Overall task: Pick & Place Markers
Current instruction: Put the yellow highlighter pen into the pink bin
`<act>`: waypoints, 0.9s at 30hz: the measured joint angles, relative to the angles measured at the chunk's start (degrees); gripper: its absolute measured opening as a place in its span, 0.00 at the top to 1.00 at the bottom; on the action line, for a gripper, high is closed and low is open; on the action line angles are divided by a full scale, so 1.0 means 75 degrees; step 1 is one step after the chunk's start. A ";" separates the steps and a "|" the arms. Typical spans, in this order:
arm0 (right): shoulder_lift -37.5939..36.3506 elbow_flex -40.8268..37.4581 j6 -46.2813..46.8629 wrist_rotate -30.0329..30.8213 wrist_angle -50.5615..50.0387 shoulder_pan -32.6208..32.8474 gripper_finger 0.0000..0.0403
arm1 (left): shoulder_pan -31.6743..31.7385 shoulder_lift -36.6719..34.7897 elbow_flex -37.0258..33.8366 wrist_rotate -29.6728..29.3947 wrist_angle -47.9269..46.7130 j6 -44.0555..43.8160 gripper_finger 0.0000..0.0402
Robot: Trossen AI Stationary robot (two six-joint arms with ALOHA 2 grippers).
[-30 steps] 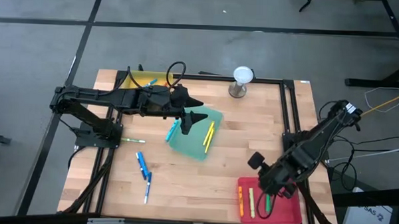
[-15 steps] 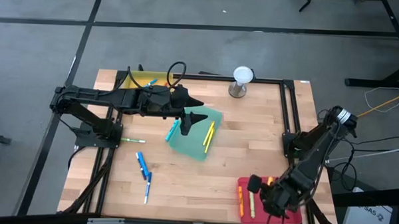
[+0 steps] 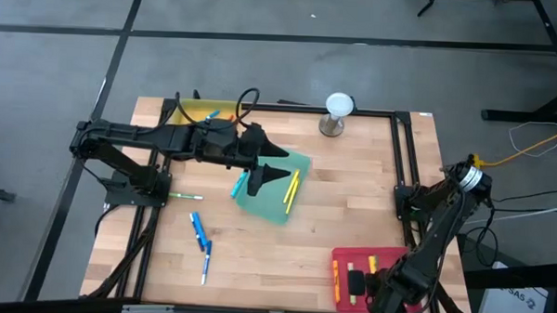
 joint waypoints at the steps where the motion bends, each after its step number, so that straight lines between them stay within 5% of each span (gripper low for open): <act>1: 0.0020 0.0000 -0.0204 -0.0018 0.0018 0.0000 0.85 | -0.0025 0.0000 0.0000 0.0005 0.0087 0.0018 0.31; 16: 0.0066 0.0000 -0.0691 -0.0352 0.0634 -0.0004 0.85 | -0.0161 0.0002 0.0000 -0.0038 0.0471 0.0204 0.31; 27: 0.1073 0.0000 -0.0699 -0.0380 0.1037 -0.0175 0.85 | -0.0336 0.0001 0.0000 -0.0048 0.0482 0.0181 0.31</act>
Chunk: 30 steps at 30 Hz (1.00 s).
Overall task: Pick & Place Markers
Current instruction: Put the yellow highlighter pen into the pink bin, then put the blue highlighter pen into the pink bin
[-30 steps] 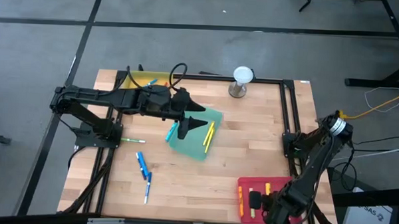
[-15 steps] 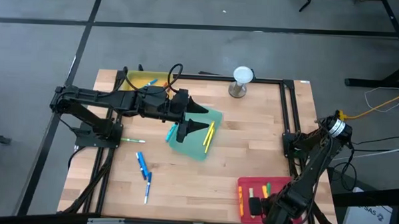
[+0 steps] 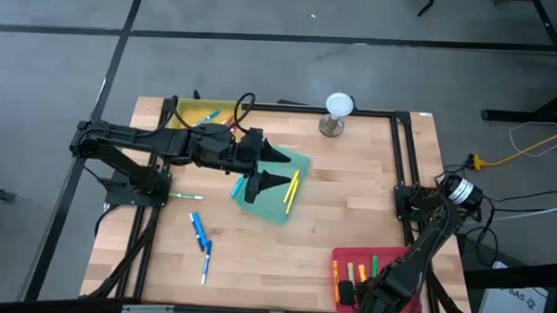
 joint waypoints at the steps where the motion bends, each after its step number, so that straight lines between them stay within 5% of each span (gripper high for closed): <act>1: 0.0067 0.0000 0.0000 0.0001 0.0027 -0.0010 0.85 | -0.0025 -0.0001 0.0000 0.0001 0.0000 0.0003 0.31; 7: 0.0169 0.0000 0.0062 -0.0107 0.0040 -0.0011 0.84 | -0.0070 0.0000 0.0000 0.0001 0.0003 0.0003 0.31; 19: 0.0169 0.0000 0.0577 -0.0224 -0.0002 -0.0035 0.61 | -0.0067 0.0002 0.0000 0.0001 0.0003 0.0015 0.31; 30: 0.0153 0.0000 0.1849 -0.0224 -0.0089 -0.0040 0.59 | -0.0067 -0.0001 0.0000 0.0001 0.0000 0.0015 0.31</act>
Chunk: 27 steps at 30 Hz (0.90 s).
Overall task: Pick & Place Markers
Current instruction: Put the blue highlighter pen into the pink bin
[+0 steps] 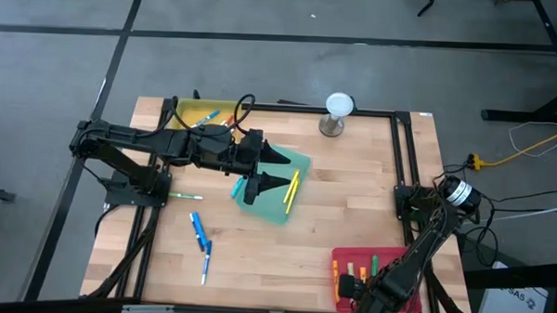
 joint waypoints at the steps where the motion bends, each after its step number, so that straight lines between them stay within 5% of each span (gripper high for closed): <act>1: -0.0024 0.0000 0.0114 0.0001 -0.0006 -0.0001 0.59 | 0.0000 0.0000 0.0000 0.0000 0.0001 -0.0002 0.31; 16: -0.1175 0.0795 0.1703 0.0106 -0.0438 -0.0903 0.58 | 0.0003 -0.0271 0.0009 0.0000 -0.0216 0.0103 0.31; 27: -0.2163 0.0880 0.2752 0.2262 -0.0241 -0.1780 0.58 | 0.0003 -0.0745 0.0006 -0.0197 -0.1815 -0.0223 0.31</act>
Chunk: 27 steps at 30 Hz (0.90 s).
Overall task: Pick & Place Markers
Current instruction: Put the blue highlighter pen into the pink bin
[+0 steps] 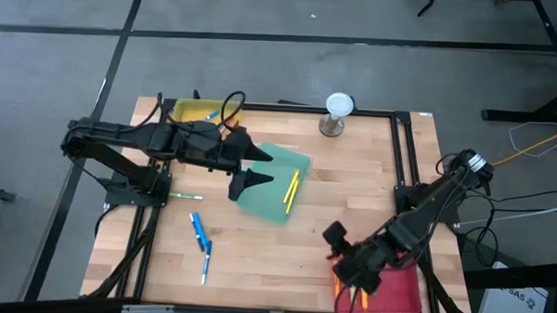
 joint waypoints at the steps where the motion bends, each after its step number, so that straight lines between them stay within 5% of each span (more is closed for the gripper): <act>1: -0.0062 0.0000 0.0001 0.0218 0.0001 -0.0063 0.58 | 0.0000 -0.0024 0.0000 -0.0033 -0.0238 -0.0079 0.31; 11: -0.0322 0.0000 0.0304 0.2318 0.0213 -0.0596 0.58 | 0.0000 -0.0114 -0.0003 -0.1026 -0.2739 -0.1530 0.31; 21: -0.0322 0.0000 0.0762 0.3210 0.0716 -0.1463 0.58 | 0.0001 -0.0115 -0.0003 -0.1440 -0.5444 -0.3904 0.31; 27: -0.0322 0.0000 0.1185 0.3235 0.0848 -0.2039 0.58 | -0.0190 -0.0112 -0.0003 -0.1012 -0.6755 -0.4045 0.31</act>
